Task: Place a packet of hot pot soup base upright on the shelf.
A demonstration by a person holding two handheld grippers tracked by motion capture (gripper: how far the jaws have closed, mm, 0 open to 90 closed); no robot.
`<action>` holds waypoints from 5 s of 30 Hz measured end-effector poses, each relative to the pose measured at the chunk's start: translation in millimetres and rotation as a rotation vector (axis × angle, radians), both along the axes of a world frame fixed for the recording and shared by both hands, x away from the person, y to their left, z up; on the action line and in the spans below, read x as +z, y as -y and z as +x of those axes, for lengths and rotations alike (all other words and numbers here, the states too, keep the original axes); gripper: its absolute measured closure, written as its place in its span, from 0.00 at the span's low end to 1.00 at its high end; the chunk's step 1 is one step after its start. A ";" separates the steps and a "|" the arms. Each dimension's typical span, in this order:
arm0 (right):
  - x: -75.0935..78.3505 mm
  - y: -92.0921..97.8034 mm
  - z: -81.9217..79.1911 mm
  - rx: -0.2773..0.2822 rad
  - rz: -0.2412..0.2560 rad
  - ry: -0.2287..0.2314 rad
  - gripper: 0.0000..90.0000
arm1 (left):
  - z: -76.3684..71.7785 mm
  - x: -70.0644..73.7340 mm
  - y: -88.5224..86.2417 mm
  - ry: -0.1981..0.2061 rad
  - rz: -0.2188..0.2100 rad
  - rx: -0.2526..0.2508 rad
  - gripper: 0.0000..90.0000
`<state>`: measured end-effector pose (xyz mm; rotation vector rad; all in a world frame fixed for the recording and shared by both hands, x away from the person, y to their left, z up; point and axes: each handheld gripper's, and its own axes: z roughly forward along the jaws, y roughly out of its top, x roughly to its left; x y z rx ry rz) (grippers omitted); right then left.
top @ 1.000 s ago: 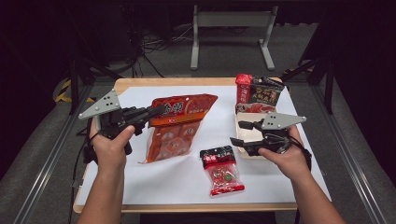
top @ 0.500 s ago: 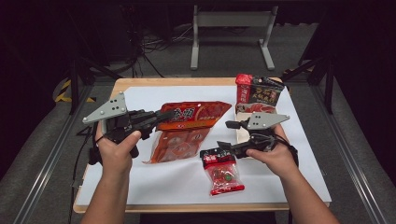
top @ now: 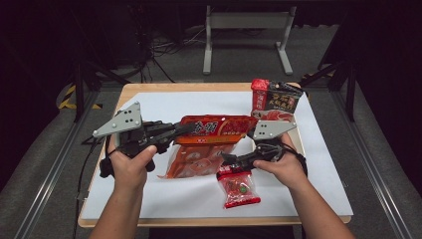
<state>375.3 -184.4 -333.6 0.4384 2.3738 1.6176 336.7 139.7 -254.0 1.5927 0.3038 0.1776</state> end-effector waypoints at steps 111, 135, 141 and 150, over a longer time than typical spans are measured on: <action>114.2 82.0 35.2 -0.145 -0.175 -0.043 0.79 | 73.1 -65.8 -50.6 -0.186 0.202 0.320 0.18; 103.1 121.0 40.1 -0.307 -0.156 -0.050 0.79 | 74.8 -70.6 -50.2 -0.166 0.285 0.317 0.15; 93.9 130.1 38.3 -0.324 -0.126 -0.043 0.79 | 76.2 -72.2 -50.7 -0.166 0.291 0.312 0.13; 81.1 142.4 37.2 -0.346 -0.101 -0.062 0.79 | 77.4 -75.2 -50.8 -0.174 0.294 0.320 0.13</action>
